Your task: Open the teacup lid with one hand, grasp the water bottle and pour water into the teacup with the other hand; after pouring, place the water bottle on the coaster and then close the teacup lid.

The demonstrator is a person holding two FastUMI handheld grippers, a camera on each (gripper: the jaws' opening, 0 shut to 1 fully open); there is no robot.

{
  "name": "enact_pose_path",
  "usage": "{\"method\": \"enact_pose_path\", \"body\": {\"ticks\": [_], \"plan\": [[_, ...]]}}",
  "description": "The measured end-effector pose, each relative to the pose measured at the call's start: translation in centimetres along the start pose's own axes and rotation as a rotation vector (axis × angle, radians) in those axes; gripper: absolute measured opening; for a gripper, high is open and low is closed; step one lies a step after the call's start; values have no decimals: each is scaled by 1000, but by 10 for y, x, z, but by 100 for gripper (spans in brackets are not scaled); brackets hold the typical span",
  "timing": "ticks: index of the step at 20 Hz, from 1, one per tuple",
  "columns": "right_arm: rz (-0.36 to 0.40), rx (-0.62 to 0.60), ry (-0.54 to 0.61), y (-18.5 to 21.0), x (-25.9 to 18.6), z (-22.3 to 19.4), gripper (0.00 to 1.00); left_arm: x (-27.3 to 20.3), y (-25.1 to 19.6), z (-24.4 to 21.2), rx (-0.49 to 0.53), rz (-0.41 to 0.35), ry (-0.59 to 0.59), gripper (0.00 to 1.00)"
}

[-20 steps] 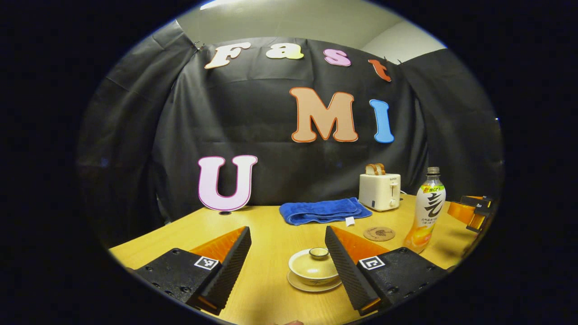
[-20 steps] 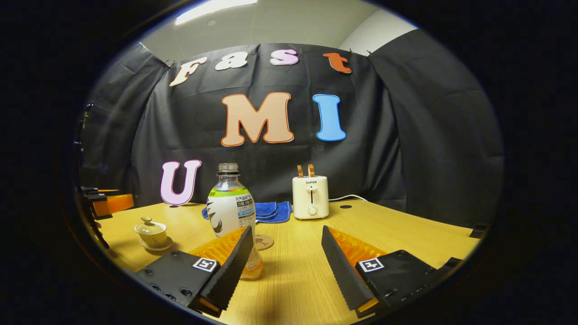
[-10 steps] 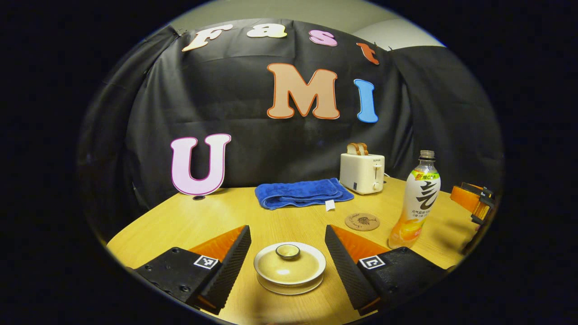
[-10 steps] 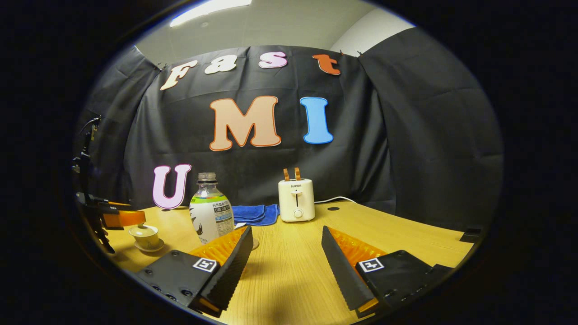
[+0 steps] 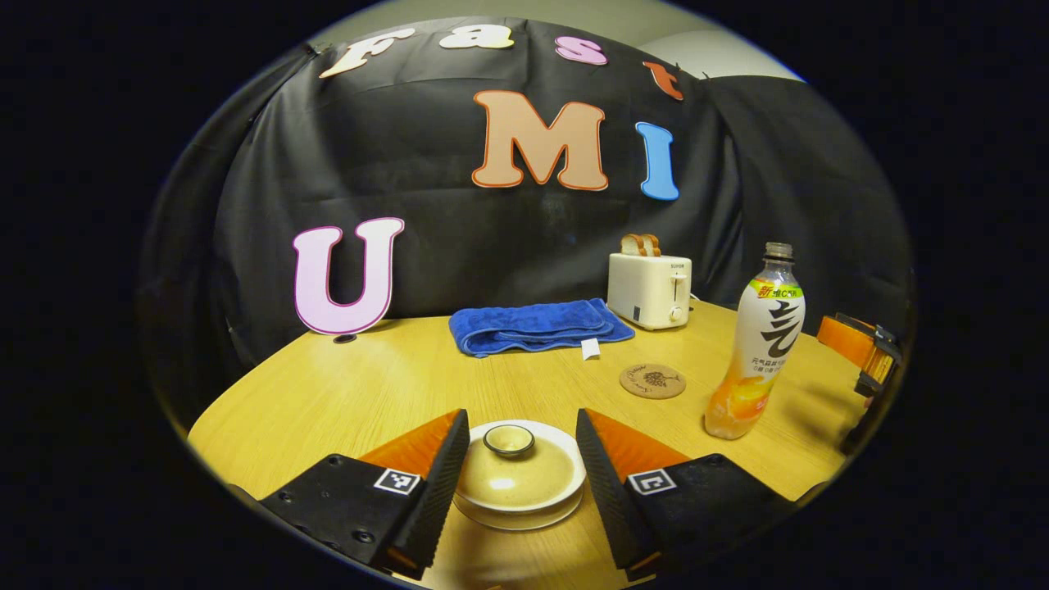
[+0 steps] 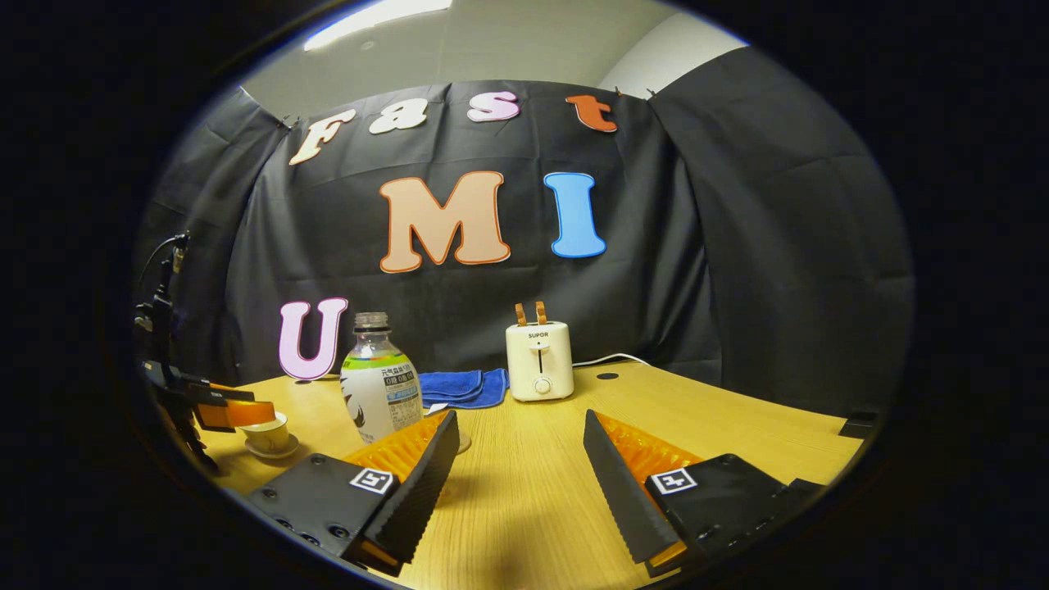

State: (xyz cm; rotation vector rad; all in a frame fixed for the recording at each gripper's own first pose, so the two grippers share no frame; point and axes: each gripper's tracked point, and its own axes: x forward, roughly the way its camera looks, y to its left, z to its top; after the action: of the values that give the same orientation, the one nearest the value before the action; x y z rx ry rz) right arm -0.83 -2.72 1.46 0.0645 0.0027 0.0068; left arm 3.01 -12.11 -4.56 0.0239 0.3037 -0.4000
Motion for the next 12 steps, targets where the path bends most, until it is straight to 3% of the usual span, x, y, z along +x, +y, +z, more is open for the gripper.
{"method": "enact_pose_path", "body": {"ticks": [4,9,10,12], "plan": [[12,-9,3,3,5,-2,96,1,6,-4,26,24,12,58],[9,-7,2,2,7,-2,96,2,4,-2,79,15,14,48],[9,-6,2,2,7,-1,96,3,6,-1,92,25,13,36],[10,-6,0,3,7,-1,96,3,7,-1,95,23,10,28]]}}
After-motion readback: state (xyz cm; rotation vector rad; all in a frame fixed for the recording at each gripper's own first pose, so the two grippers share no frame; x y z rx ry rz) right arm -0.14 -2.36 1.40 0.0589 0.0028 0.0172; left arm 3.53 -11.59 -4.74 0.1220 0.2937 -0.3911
